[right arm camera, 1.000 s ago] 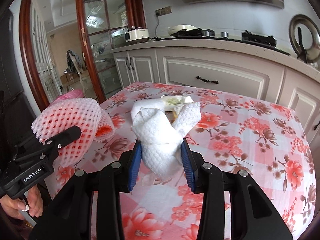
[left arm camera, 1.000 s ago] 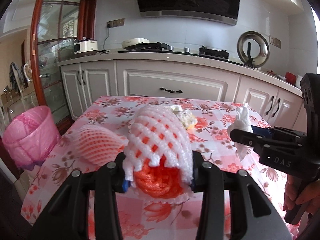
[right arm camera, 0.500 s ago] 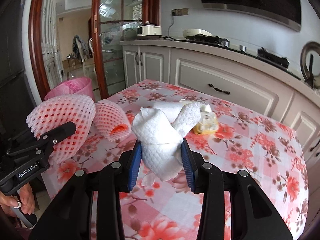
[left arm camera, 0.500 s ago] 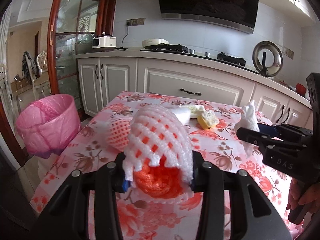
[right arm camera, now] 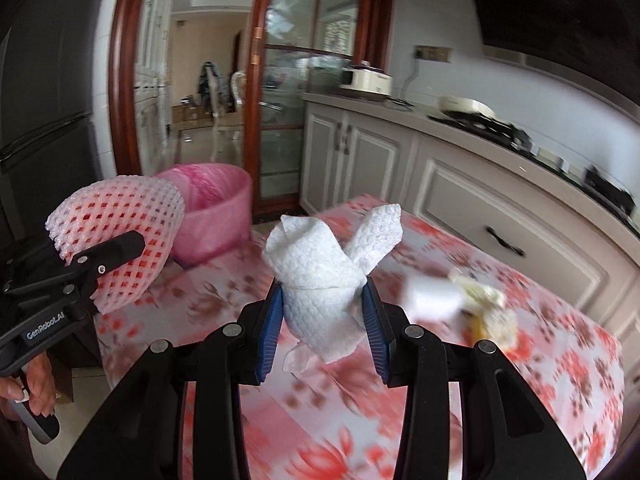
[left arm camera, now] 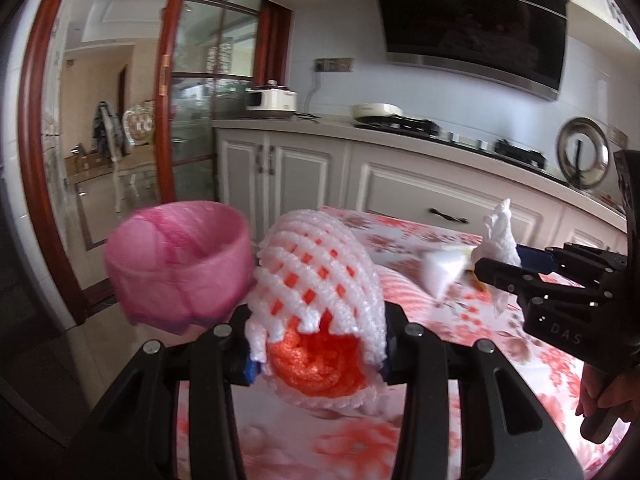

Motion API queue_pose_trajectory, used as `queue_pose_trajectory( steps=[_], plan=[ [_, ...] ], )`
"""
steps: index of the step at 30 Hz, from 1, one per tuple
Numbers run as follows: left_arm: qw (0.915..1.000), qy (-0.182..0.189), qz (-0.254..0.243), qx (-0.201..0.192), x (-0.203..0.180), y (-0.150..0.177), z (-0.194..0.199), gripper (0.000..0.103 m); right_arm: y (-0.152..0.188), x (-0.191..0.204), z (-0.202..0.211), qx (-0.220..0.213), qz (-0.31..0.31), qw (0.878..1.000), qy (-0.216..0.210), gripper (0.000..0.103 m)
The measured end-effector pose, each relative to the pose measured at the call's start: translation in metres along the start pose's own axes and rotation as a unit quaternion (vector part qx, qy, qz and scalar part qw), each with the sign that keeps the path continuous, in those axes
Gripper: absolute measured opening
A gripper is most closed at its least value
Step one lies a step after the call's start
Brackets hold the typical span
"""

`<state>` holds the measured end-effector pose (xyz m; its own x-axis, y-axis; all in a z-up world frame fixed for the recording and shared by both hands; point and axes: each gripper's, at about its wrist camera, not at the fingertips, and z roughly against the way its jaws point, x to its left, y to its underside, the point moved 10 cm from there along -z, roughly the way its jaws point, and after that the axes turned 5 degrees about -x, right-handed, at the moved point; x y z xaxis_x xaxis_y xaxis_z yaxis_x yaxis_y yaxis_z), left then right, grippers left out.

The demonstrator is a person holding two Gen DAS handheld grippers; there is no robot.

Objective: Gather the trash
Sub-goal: 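Carry the foam net and white towel with both grippers over the pink bin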

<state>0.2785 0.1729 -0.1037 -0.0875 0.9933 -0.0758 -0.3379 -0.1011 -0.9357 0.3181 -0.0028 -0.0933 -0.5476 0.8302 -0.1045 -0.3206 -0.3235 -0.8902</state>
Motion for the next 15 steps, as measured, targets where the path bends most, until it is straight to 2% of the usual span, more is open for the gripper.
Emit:
queue_pose_trajectory(
  steps=[7,15],
  plan=[
    [0.9985,-0.053,0.007,-0.010,0.068,-0.025,-0.009,0.041,-0.046,0.049,-0.046,-0.019,0.023,0.998,-0.046,0.038],
    [0.9935,-0.112,-0.018,-0.001,0.134,-0.045,-0.042,0.042,-0.086,0.089,-0.105,-0.022,0.033,0.995,-0.095,0.038]
  ],
)
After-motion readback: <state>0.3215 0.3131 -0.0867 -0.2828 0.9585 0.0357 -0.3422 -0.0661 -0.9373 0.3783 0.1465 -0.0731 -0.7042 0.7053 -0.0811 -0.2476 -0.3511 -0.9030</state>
